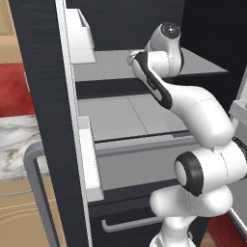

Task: Retrieve a lemon from the fridge and place it on the cutting board with the fish.

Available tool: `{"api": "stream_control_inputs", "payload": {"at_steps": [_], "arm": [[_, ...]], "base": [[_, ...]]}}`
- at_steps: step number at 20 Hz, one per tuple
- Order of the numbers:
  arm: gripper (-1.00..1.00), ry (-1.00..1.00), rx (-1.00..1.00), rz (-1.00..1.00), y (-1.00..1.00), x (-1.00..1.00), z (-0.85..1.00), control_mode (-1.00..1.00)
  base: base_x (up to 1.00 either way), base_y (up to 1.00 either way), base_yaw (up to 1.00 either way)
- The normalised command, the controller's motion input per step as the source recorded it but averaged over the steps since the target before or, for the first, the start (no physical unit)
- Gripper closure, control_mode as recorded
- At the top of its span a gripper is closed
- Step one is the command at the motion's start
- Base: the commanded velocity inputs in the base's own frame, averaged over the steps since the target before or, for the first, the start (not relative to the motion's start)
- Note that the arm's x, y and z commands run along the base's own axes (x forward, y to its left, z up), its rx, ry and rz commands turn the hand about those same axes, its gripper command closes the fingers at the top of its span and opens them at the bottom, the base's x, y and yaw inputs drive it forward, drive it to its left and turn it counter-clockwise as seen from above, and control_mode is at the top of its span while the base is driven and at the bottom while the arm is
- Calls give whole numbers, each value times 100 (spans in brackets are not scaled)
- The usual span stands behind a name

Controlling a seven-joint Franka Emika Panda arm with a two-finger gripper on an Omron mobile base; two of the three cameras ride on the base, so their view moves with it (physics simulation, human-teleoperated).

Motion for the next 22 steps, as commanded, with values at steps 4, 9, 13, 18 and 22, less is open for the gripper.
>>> {"api": "stream_control_inputs", "payload": {"at_steps": [4,9,13,18,22], "arm": [[-100,0,0,0,0,1,0,-100],[-100,0,0,0,0,10,-5,-100],[-100,0,0,0,0,19,-9,-100],[-100,0,0,0,0,18,-9,-100],[-100,3,0,0,0,11,-13,-100]], "base": [[0,0,0],[0,0,0],[0,0,0],[0,0,0],[0,0,0]]}}
